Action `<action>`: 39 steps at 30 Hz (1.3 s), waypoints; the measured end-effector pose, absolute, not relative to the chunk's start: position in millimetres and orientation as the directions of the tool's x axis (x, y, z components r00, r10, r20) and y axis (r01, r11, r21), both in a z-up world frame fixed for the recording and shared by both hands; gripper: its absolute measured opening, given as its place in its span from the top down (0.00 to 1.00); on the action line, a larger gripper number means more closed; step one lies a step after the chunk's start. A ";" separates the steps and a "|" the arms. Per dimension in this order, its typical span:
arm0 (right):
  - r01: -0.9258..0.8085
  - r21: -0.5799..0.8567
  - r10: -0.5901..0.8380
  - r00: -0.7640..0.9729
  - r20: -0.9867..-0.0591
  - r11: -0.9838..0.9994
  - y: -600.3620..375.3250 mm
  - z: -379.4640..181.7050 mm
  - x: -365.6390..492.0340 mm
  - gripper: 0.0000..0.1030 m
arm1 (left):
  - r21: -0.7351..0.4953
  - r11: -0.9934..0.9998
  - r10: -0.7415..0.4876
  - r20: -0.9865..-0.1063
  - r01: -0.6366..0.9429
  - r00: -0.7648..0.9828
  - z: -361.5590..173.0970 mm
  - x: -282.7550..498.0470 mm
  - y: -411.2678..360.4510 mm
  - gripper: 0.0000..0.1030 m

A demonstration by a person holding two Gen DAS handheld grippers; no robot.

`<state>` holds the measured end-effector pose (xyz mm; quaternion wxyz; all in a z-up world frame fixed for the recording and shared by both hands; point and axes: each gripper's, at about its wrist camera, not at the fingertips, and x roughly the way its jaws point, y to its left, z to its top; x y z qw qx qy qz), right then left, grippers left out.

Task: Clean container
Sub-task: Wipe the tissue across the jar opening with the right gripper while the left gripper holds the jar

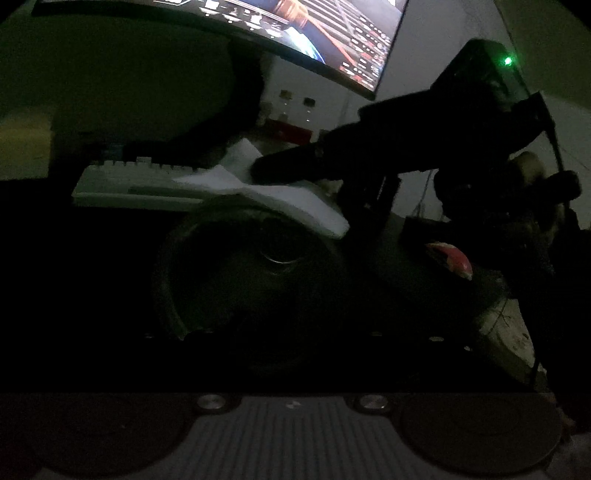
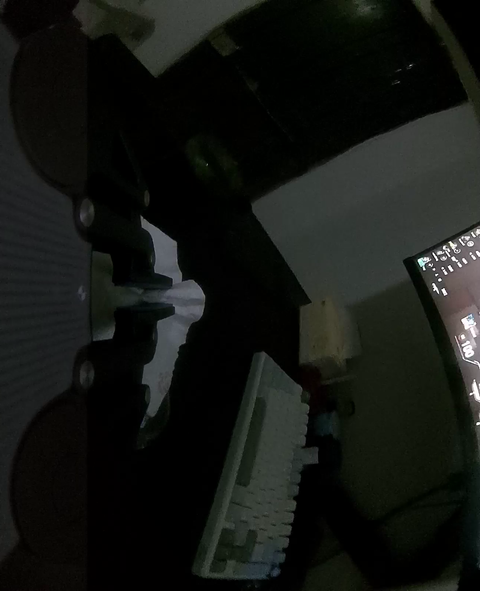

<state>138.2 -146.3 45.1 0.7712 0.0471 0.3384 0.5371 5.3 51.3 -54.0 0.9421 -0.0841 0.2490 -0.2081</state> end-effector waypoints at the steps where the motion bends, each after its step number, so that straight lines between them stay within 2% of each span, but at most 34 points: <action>1: -0.788 0.432 0.852 0.212 -0.478 0.439 -148.6 44.4 140.9 0.89 | -0.261 0.898 -0.436 -0.434 0.354 0.788 -54.0 4.4 50.4 0.55; 7: -0.671 0.418 0.767 0.375 -0.521 0.612 -166.5 31.7 170.0 0.89 | -0.263 0.894 -0.445 -0.434 0.362 0.784 -53.9 3.4 50.2 0.55; 10: -0.695 0.417 0.790 0.375 -0.484 0.586 -167.5 31.7 160.5 0.89 | -0.262 0.895 -0.443 -0.434 0.360 0.785 -53.5 4.8 50.9 0.54; 16: -0.771 0.461 0.877 0.257 -0.405 0.439 -151.8 35.1 134.3 0.89 | -0.257 0.904 -0.424 -0.438 0.341 0.792 -53.0 8.3 51.4 0.55; 19: -0.768 0.446 0.866 0.276 -0.417 0.460 -149.4 36.9 133.4 0.89 | -0.255 0.904 -0.424 -0.442 0.343 0.791 -52.4 9.0 52.0 0.54; 24: -0.688 0.426 0.796 0.402 -0.452 0.588 -155.0 31.0 153.8 0.89 | -0.286 0.900 -0.428 -0.435 0.329 0.792 -52.9 10.5 57.3 0.54; 32: -0.772 0.441 0.871 0.289 -0.398 0.458 -143.1 34.8 129.8 0.89 | -0.306 0.895 -0.435 -0.430 0.325 0.791 -53.4 15.2 62.6 0.54; 39: -0.681 0.424 0.791 0.414 -0.450 0.597 -158.8 25.4 162.3 0.89 | -0.340 0.891 -0.432 -0.429 0.302 0.793 -52.2 17.0 70.7 0.53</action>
